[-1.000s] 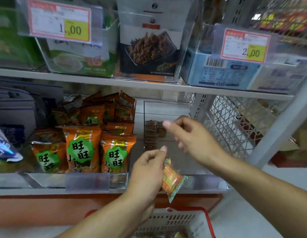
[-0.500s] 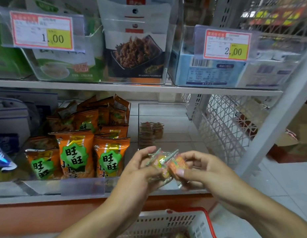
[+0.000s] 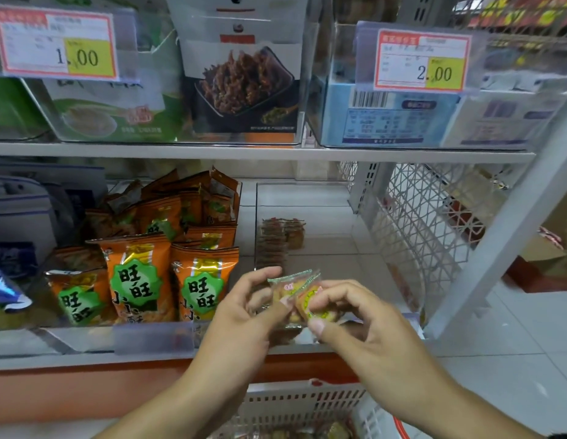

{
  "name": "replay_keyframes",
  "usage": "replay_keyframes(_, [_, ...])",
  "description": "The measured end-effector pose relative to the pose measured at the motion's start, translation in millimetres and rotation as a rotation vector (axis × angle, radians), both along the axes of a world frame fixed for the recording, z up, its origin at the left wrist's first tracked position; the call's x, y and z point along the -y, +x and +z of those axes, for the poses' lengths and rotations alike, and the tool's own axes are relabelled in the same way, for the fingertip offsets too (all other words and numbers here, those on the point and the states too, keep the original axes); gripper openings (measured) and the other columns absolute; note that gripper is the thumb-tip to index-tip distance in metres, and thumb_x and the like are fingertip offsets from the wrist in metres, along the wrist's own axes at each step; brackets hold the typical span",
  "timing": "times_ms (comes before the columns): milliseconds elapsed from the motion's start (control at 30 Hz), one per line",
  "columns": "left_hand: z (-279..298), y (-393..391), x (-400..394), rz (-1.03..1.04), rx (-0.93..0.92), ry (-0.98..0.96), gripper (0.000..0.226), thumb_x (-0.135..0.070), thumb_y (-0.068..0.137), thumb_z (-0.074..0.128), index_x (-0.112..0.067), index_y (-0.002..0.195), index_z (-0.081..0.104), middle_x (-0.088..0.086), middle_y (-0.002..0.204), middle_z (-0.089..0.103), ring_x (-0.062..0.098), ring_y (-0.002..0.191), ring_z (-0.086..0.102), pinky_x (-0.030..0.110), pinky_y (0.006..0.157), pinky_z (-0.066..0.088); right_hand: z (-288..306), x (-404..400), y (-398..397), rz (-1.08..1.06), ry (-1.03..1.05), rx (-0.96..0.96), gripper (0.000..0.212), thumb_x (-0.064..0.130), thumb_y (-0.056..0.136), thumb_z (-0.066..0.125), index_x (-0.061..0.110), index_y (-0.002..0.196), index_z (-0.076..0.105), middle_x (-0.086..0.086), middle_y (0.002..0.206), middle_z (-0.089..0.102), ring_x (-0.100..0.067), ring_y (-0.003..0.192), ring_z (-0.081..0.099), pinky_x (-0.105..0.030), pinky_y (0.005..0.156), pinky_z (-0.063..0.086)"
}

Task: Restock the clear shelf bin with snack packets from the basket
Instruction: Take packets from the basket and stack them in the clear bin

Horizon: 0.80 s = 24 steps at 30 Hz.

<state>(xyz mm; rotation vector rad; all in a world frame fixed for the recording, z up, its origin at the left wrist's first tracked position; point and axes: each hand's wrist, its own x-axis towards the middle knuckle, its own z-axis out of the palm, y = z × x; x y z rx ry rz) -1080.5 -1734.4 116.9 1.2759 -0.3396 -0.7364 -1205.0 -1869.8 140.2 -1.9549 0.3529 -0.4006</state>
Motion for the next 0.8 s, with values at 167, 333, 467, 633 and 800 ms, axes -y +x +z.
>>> replay_keyframes(167, [-0.3, 0.4, -2.7, 0.0, 0.016, -0.03, 0.033, -0.014, 0.086, 0.075, -0.039, 0.107, 0.071, 0.006, 0.109, 0.078, 0.026, 0.101, 0.076, 0.027, 0.074, 0.061, 0.7, 6.7, 1.5, -0.077, 0.365, 0.075, 0.027, 0.007, 0.082, 0.079, 0.025, 0.096, 0.065, -0.005, 0.098, 0.074, -0.024, 0.086, 0.071, -0.029, 0.074, 0.059])
replay_keyframes(333, [-1.4, 0.2, -1.2, 0.026, 0.016, -0.081, 0.047, -0.02, 0.071, 0.081, -0.032, 0.115, 0.068, 0.009, 0.109, 0.078, 0.028, 0.1, 0.076, 0.026, 0.073, 0.06, -3.0, 7.5, 4.1, -0.116, 0.543, 0.07, 0.034, 0.003, 0.085, 0.074, 0.011, 0.114, 0.06, -0.01, 0.098, 0.076, -0.023, 0.087, 0.073, -0.028, 0.073, 0.059])
replay_keyframes(467, [-0.7, 1.5, -1.7, 0.06, 0.057, -0.059, 0.059, -0.02, 0.067, 0.084, -0.031, 0.121, 0.064, 0.005, 0.104, 0.078, 0.022, 0.097, 0.077, 0.025, 0.075, 0.061, 0.5, 10.8, 5.3, -0.181, 0.624, 0.157, 0.022, 0.0, 0.082, 0.072, 0.016, 0.098, 0.074, -0.011, 0.099, 0.076, -0.023, 0.092, 0.073, -0.035, 0.083, 0.06])
replay_keyframes(633, [0.5, 3.0, -3.6, 0.064, 0.119, -0.044, 0.064, -0.018, 0.065, 0.083, -0.029, 0.124, 0.061, -0.003, 0.103, 0.079, 0.017, 0.097, 0.077, 0.025, 0.075, 0.061, 15.7, 25.2, 0.2, 0.098, 0.608, 0.031, 0.04, 0.002, 0.069, 0.078, 0.02, 0.105, 0.077, -0.007, 0.098, 0.073, -0.018, 0.076, 0.066, -0.026, 0.06, 0.053])
replay_keyframes(800, [-0.5, 3.4, -3.6, 0.02, 0.159, -0.005, 0.061, -0.018, 0.068, 0.083, -0.025, 0.125, 0.061, 0.001, 0.104, 0.079, 0.02, 0.097, 0.077, 0.026, 0.073, 0.062, 9.5, 28.9, -0.2, -0.016, 0.535, -0.023, 0.057, -0.008, 0.06, 0.086, 0.025, 0.104, 0.07, -0.008, 0.098, 0.074, -0.022, 0.084, 0.067, -0.041, 0.078, 0.049])
